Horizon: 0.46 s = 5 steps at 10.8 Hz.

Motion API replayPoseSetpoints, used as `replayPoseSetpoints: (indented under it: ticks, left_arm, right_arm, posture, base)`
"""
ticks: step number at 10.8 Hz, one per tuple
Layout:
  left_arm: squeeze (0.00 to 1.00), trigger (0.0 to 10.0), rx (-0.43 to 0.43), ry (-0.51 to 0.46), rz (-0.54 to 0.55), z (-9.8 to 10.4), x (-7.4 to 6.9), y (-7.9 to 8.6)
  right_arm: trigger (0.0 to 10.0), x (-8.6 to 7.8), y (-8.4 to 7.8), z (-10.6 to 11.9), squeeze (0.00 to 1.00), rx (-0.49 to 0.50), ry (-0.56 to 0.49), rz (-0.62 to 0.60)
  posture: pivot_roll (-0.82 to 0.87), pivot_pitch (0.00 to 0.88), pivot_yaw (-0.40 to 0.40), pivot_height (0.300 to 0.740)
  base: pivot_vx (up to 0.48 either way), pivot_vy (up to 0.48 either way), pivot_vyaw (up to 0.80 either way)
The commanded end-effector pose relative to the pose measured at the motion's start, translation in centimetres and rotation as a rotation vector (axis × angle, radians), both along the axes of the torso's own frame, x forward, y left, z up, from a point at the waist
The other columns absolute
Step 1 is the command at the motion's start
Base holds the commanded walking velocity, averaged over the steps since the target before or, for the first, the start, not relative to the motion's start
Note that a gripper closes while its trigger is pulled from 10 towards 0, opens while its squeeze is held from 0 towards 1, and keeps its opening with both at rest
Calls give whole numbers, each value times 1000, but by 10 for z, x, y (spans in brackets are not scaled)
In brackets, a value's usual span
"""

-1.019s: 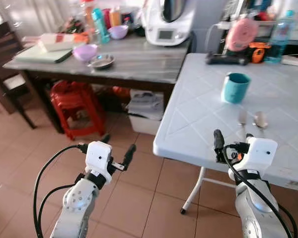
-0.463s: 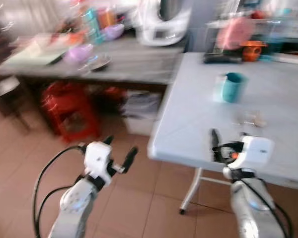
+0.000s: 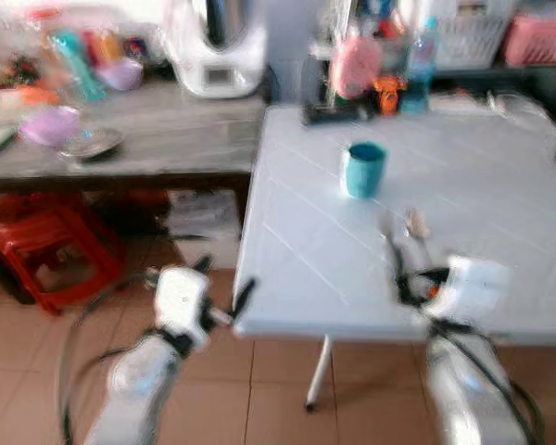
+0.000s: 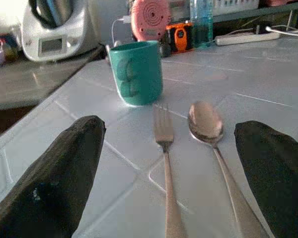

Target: Setting the table

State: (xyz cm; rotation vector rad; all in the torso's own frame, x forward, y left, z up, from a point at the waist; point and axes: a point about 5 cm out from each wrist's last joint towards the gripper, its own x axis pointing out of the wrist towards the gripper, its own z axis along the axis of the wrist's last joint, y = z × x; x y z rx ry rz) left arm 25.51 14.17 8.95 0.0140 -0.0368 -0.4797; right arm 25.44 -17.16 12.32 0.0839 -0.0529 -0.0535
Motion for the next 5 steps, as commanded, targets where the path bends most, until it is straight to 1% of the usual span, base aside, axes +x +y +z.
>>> replayPoseSetpoints:
  ticks: [1, 5]
  left_arm:
    - [0, 10000, -8, -10, -16, 3, 1, -4]
    - [0, 10000, -8, -10, -16, 3, 1, -4]
  right_arm:
    - [10000, -2, -7, 0, 0, -11, 3, -22]
    - [10000, -2, -7, 0, 0, -11, 3, -22]
  posture:
    - [2, 0, 80, 740]
    - [2, 0, 80, 740]
  base:
    - [274, 0, 0]
    - [274, 0, 0]
